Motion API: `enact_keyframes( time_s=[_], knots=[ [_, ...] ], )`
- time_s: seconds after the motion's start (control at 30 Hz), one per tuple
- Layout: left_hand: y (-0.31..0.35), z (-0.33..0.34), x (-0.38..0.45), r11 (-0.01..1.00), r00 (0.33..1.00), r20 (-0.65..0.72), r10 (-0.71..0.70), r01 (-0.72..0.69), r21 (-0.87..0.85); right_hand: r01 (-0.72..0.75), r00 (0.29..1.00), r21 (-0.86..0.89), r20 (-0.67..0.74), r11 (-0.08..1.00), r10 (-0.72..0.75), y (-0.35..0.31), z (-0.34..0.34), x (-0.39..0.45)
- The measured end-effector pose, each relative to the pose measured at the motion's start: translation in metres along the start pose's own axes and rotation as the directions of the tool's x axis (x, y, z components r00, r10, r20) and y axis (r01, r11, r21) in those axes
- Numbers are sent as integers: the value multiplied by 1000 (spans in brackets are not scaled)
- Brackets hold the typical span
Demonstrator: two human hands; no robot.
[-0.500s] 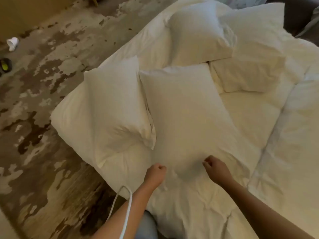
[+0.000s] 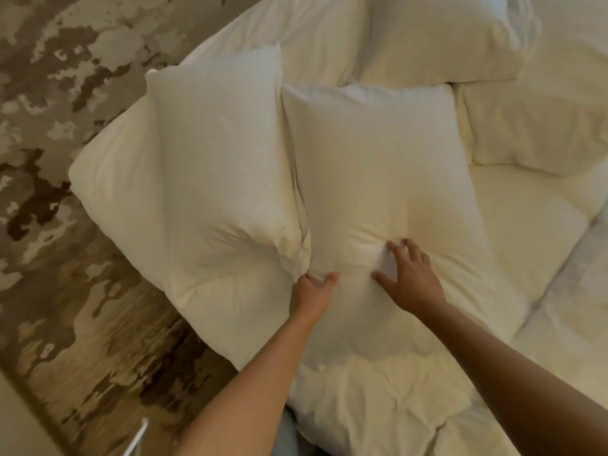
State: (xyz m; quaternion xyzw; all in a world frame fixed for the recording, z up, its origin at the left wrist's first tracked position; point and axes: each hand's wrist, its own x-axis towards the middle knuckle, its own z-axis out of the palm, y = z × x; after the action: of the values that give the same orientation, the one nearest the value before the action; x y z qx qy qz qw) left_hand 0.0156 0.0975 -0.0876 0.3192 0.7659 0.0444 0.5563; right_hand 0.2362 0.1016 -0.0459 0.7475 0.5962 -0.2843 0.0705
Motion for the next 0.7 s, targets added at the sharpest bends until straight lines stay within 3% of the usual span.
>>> enact_keyframes(
  time_s=[0.27, 0.5, 0.7],
  knots=[
    [-19, 23, 32, 996, 1000, -2, -13, 13, -87, 0, 999, -10, -53, 1000, 0, 14, 26, 11],
    [-25, 38, 42, 968, 995, -53, 83, -93, -233, 5, 996, -39, -90, 999, -8, 23, 43, 9],
    [-20, 50, 22, 941, 993, -79, 83, -104, -322, -6, 993, -14, -115, 1000, 4, 31, 35, -1]
  ],
)
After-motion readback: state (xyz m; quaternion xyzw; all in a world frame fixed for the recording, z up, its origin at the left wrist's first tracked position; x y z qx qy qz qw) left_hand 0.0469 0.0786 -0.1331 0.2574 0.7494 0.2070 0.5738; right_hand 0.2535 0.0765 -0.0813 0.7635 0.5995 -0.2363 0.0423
